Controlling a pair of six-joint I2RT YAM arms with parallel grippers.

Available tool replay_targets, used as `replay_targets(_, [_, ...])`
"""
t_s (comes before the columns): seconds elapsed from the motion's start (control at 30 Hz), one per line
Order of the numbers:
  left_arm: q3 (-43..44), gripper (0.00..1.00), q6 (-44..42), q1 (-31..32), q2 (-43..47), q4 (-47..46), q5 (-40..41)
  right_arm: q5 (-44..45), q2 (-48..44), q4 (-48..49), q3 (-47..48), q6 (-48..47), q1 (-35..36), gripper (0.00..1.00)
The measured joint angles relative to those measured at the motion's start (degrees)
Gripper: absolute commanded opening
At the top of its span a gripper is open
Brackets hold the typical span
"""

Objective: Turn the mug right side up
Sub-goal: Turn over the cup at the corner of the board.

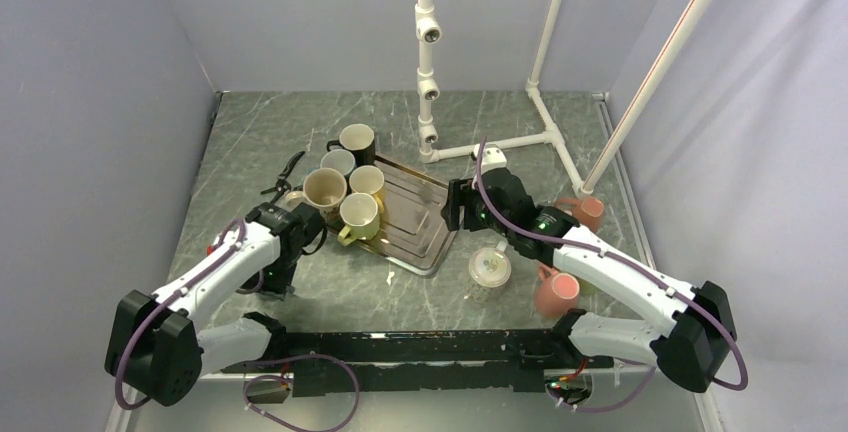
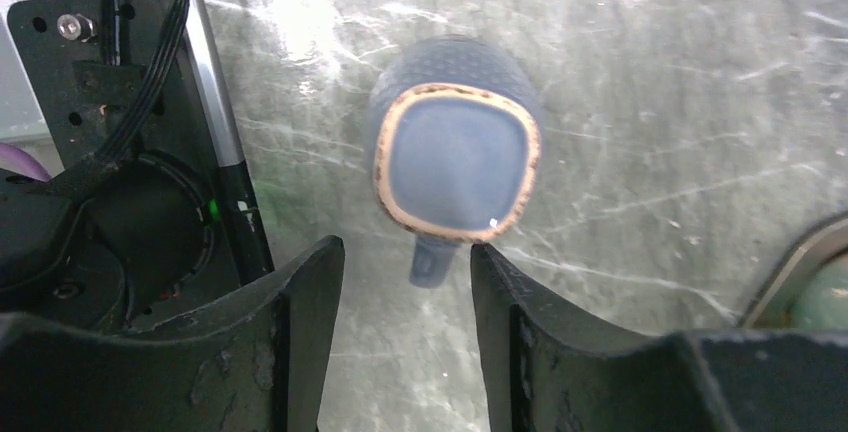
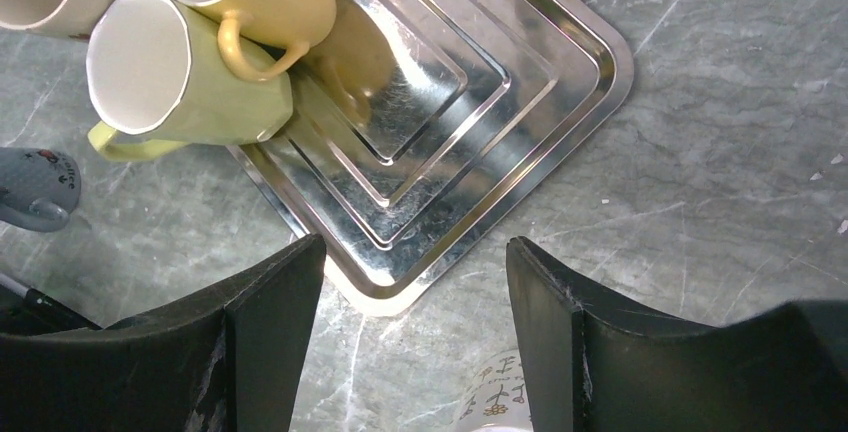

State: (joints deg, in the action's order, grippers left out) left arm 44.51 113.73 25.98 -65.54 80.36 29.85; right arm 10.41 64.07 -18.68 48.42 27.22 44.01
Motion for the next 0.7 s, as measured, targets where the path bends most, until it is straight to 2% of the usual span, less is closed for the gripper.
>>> replay_targets(0.13, [-3.54, 0.29, 0.11, -0.76, 0.07, -2.62, -0.63, 0.00, 0.00, -0.42, 0.57, -0.09, 0.00, 0.69])
replay_targets(0.27, [-5.44, 0.18, -0.63, -2.38, 1.44, -5.16, -0.55, 0.00, 0.11, -0.87, 0.85, -0.02, 0.00, 0.69])
replay_targets(0.37, [-5.77, 0.03, -1.14, -3.69, 2.34, -5.99, 0.00, -0.02, 0.11, -0.98, 0.85, 0.07, 0.00, 0.68])
replay_targets(0.7, [-5.51, 0.03, -6.49, -4.66, 2.47, -8.37, 1.68, -0.79, -1.75, -1.07, 0.85, 0.31, 0.00, 0.69])
